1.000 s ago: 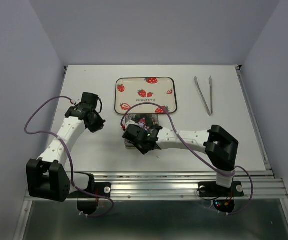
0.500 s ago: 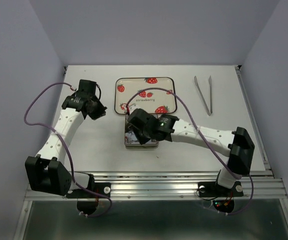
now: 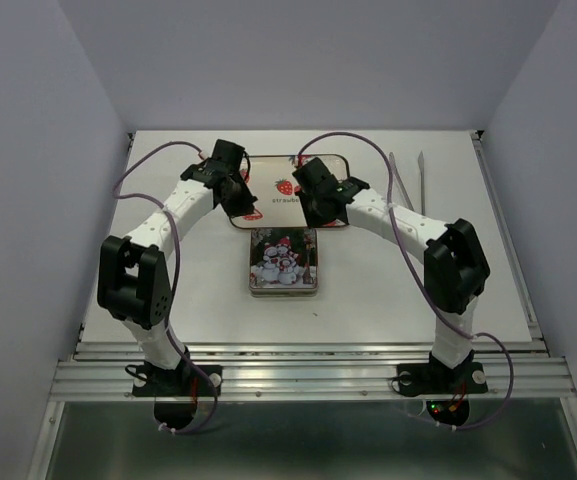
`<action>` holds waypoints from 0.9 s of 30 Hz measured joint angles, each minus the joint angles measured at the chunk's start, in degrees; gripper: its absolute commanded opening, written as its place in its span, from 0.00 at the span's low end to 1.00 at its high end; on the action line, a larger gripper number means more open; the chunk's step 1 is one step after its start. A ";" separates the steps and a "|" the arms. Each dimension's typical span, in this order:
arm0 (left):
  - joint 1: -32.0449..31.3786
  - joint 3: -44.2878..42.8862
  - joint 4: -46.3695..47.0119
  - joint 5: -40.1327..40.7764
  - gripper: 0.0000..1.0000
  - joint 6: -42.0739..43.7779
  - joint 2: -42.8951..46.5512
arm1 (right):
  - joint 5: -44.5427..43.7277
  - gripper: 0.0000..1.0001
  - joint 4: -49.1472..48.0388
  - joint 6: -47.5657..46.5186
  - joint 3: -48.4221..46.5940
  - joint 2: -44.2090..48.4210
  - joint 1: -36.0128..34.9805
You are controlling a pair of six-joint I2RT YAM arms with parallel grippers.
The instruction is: Pack the cookies
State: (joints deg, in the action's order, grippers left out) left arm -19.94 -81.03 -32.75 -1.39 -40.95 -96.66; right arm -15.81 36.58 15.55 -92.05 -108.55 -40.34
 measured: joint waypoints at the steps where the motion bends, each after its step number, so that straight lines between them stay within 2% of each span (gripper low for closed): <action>1: -0.39 0.00 0.07 -0.07 0.00 -0.04 -0.44 | 0.42 0.01 -0.04 -0.24 0.09 -0.72 -0.24; 15: -2.40 0.11 0.22 0.13 0.00 -0.94 -0.22 | 3.45 0.01 -2.21 -0.11 0.87 -1.18 -1.29; 27: -3.65 8.17 4.90 -0.57 0.00 -2.49 -1.62 | 5.18 0.01 -8.33 2.89 9.31 1.11 -1.29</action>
State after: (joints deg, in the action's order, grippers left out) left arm -23.59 -72.86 -27.86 -1.96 -43.44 -98.28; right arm -10.63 28.25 18.44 -82.74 -107.44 -41.63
